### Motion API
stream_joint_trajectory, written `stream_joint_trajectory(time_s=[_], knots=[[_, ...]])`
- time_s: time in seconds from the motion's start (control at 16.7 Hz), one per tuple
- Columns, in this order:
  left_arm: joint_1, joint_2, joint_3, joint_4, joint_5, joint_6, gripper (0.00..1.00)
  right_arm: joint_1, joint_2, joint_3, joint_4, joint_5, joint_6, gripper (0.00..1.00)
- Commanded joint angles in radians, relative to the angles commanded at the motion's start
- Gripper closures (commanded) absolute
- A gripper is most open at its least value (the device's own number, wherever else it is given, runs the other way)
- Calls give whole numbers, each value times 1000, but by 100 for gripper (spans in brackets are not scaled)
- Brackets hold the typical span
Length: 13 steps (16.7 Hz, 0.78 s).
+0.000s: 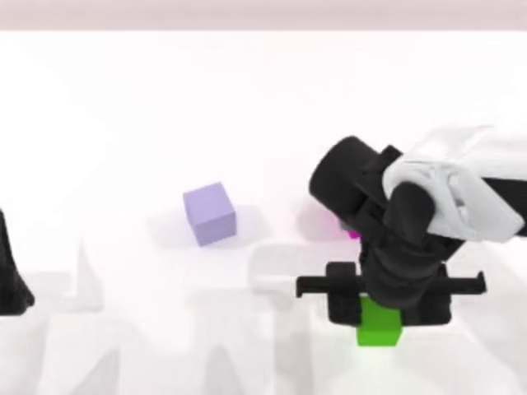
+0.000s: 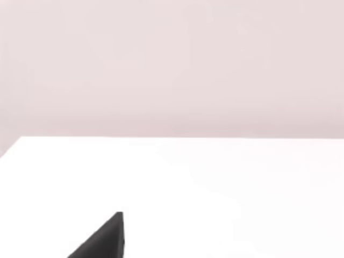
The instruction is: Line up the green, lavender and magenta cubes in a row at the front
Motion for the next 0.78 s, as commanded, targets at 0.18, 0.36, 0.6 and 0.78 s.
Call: stream_joint_trajectory(time_s=[0.18, 0.36, 0.6, 0.78], knots=[[0, 0, 0, 0, 0, 0, 0, 5, 28, -50, 70, 1, 1, 100], [0, 0, 0, 0, 0, 0, 0, 5, 29, -52, 73, 2, 1, 100], [0, 0, 0, 0, 0, 0, 0, 5, 29, -52, 73, 2, 1, 77], [0, 0, 0, 0, 0, 0, 0, 5, 29, -52, 73, 2, 1, 55]])
